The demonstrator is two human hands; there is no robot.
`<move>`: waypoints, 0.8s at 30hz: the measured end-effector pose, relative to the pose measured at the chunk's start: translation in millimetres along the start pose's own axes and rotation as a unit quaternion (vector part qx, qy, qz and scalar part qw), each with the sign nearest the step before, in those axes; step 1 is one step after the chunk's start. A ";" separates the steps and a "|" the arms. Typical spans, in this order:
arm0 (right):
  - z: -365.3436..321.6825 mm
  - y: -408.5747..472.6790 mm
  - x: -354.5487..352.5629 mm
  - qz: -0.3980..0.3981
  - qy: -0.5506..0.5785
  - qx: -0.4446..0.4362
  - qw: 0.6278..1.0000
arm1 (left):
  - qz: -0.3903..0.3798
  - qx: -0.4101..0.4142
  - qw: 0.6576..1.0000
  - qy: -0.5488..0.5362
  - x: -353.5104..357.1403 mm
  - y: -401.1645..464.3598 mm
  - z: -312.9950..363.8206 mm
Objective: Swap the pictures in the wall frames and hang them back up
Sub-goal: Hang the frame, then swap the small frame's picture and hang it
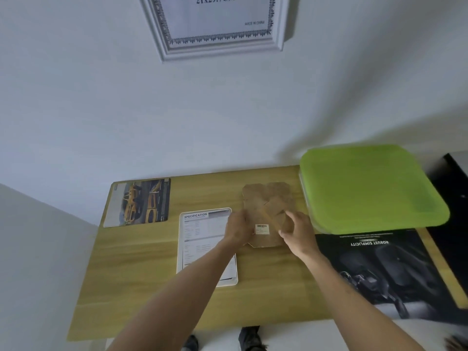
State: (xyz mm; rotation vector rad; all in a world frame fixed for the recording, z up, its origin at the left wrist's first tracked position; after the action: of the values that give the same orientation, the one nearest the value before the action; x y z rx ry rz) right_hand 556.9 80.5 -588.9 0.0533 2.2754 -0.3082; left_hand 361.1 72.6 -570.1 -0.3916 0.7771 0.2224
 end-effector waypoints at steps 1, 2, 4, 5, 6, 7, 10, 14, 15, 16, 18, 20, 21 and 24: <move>1.6 2.2 -0.5 0.000 -0.001 -0.003 1.000 | -0.006 0.004 1.000 0.015 4.7 1.7 2.2; 2.9 4.2 -1.2 0.002 -0.004 -0.006 1.000 | -0.011 0.011 0.999 0.033 9.5 3.3 4.6; 5.3 8.6 -1.0 0.010 -0.021 -0.020 1.000 | -0.017 0.015 0.998 0.053 18.8 4.4 5.2; 6.1 9.6 0.1 0.014 -0.041 -0.027 0.999 | -0.016 0.014 0.998 0.061 22.9 4.3 3.9; 6.9 9.4 1.9 0.016 -0.064 -0.036 0.997 | -0.013 0.018 0.997 0.073 27.1 4.0 2.3; 8.0 8.9 4.5 0.017 -0.085 -0.043 0.995 | -0.009 0.021 0.996 0.091 31.2 3.5 0.3; 9.5 8.7 9.3 0.025 -0.115 -0.061 0.991 | 0.007 0.030 0.992 0.123 39.0 4.3 -4.1; 8.2 11.9 10.6 0.029 -0.146 -0.078 0.986 | 0.003 0.051 0.990 0.129 40.8 6.3 -0.8; 7.3 12.6 11.0 0.031 -0.152 -0.081 0.985 | 0.000 0.052 0.990 0.128 41.2 7.1 -0.8; 6.4 13.1 11.4 0.031 -0.155 -0.084 0.984 | -0.001 0.056 0.990 0.128 41.7 8.5 -0.7; 5.7 13.9 11.7 0.029 -0.161 -0.083 0.983 | -0.007 0.056 0.991 0.124 42.3 9.5 -1.3; 5.6 14.8 12.4 0.024 -0.171 -0.083 0.981 | -0.008 0.054 0.991 0.121 41.6 9.8 -1.3; 5.4 14.9 13.0 0.020 -0.178 -0.082 0.980 | -0.009 0.054 0.991 0.122 41.0 9.6 -1.1; 1.6 11.7 13.5 0.016 -0.217 -0.084 0.972 | -0.016 0.057 0.992 0.113 36.5 8.6 -1.7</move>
State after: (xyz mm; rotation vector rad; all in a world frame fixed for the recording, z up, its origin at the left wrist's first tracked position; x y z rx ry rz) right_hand 550.7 90.6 -602.4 -0.0598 1.8542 -0.0948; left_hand 382.5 81.6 -599.6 -0.3233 1.0002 0.1027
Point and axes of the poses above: each hand's wrist, its own y-axis towards the middle knuckle, its own x-axis out of the palm, z = x × y, the point moved 8 cm from there along y, towards the middle knuckle, and after that the axes turned 14 degrees about z, right-handed, at the moved point
